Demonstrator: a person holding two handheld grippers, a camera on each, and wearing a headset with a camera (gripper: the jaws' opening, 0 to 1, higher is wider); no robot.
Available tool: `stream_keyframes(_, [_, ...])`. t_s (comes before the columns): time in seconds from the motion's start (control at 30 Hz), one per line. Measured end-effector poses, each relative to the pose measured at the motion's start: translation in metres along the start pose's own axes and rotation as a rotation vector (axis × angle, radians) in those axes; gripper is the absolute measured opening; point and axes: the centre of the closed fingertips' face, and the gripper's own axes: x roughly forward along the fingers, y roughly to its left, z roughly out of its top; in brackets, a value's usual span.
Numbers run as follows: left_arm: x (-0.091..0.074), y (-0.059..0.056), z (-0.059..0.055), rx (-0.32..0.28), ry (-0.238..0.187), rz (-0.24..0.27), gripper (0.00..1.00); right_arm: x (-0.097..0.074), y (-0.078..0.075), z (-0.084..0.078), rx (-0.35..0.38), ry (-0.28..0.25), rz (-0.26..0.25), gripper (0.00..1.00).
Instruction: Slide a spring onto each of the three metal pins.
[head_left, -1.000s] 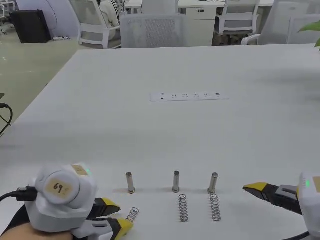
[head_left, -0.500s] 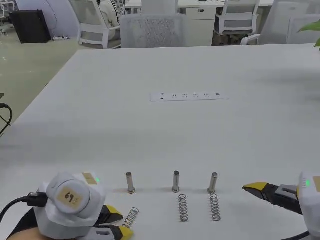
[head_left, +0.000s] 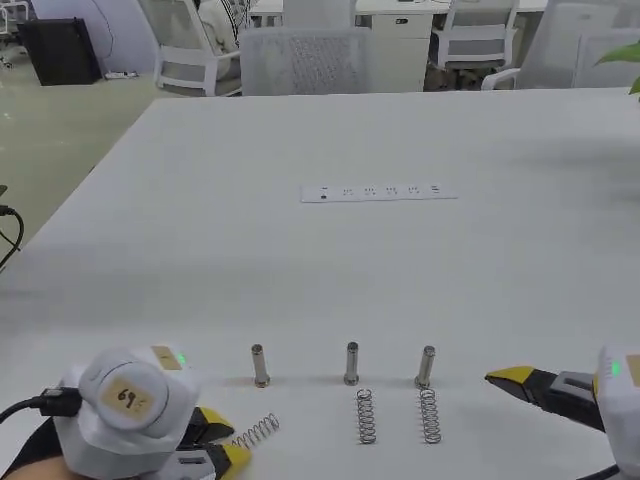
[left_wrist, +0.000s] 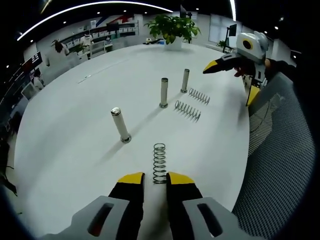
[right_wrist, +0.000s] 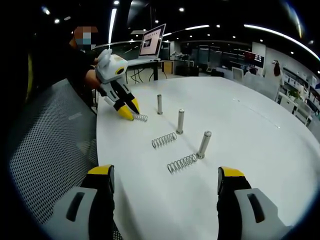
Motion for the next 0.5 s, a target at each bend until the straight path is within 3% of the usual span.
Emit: stream_keyframes(0.5, [-0.0001, -0.0048, 0.0014, 0.044, -0.006, -0.01, 0.03, -0.001, -0.0006, 0.0013, -0.002, -0.002, -0.004, 0.84])
